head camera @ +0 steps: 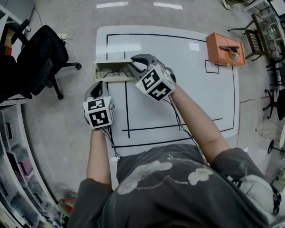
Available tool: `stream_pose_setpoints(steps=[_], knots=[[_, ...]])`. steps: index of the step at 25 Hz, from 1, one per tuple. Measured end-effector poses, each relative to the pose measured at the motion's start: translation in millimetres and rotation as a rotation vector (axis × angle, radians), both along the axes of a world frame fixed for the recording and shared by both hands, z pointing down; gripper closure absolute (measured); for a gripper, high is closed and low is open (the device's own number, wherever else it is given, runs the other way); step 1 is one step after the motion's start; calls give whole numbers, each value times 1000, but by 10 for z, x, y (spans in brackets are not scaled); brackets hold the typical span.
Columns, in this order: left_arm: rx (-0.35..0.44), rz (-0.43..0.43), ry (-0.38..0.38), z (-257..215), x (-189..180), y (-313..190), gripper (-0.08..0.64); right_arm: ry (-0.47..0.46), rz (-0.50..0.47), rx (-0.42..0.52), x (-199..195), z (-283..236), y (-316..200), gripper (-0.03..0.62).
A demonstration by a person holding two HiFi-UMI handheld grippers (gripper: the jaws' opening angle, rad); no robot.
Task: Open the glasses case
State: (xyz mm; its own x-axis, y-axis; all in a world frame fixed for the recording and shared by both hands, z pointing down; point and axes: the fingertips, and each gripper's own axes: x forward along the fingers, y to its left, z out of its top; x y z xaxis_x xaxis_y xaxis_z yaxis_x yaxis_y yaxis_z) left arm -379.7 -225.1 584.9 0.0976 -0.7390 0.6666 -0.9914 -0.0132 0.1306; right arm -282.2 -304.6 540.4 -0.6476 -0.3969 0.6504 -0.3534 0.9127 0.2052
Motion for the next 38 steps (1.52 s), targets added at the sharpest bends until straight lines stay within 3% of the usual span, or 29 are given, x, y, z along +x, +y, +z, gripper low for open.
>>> stream_pose_setpoints(steps=[4, 8, 19, 28, 31, 38], knots=[[1, -4, -4, -21, 3, -9, 561, 49, 20, 62, -11, 29, -174, 534], [5, -5, -9, -29, 0, -9, 561, 58, 23, 36, -3, 74, -194, 514], [9, -20, -1, -24, -10, 44, 561, 18, 60, 71, 234, -90, -69, 481], [25, -76, -36, -285, 173, 350, 561, -37, 78, 89, 587, -385, 154, 547], [53, -97, -39, -445, 286, 442, 561, -93, 71, 89, 682, -535, 254, 591], [115, -154, -69, -787, 553, 697, 561, -159, -2, 81, 909, -797, 526, 592]])
